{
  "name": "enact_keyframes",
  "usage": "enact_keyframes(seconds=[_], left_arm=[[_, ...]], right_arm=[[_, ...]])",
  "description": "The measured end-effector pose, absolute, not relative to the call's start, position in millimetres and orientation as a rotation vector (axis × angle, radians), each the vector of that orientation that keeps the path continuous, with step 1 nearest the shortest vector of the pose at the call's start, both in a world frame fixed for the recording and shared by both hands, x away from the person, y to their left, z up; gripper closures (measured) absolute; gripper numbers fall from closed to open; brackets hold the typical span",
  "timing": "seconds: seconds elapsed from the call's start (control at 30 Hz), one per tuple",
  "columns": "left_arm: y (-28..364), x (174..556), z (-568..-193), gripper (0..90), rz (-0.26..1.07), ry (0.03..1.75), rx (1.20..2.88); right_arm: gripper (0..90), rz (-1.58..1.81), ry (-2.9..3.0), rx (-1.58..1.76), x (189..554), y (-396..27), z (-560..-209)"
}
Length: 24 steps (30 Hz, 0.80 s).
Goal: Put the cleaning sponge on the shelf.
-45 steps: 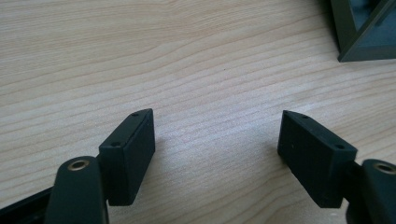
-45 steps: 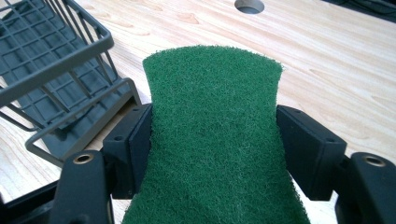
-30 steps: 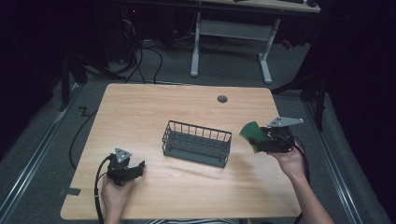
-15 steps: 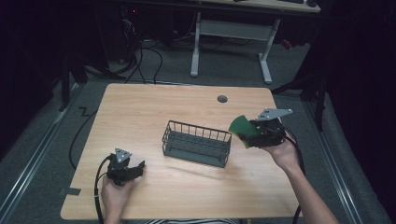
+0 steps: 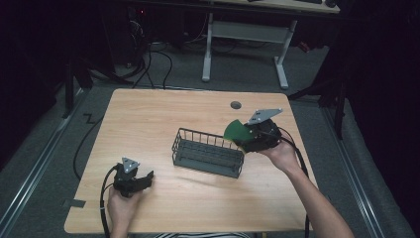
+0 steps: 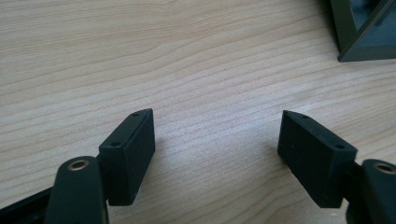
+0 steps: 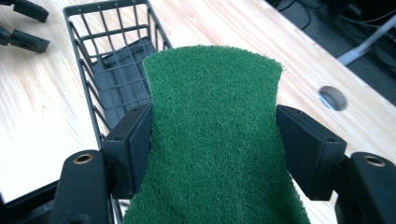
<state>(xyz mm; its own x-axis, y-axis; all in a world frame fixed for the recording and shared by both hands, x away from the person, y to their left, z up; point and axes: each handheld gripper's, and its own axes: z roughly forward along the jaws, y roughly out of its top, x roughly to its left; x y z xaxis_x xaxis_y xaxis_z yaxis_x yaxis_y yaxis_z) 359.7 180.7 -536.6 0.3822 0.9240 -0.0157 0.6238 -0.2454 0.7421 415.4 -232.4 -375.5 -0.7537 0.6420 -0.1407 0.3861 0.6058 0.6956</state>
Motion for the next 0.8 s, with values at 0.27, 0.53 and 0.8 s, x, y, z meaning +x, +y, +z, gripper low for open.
enact_keyframes(seconds=[0.27,0.53,0.8], left_arm=[[181,360,-537,28.1,0.571,1.328,1.972],[181,360,-537,28.1,0.572,1.328,1.972],[181,360,-537,28.0,0.571,1.328,1.972]], right_arm=[[31.0,0.901,2.508,0.792,425,-214,-386],[30.9,0.866,2.549,0.746,427,-202,-396],[30.8,0.845,2.57,0.721,427,-197,-404]])
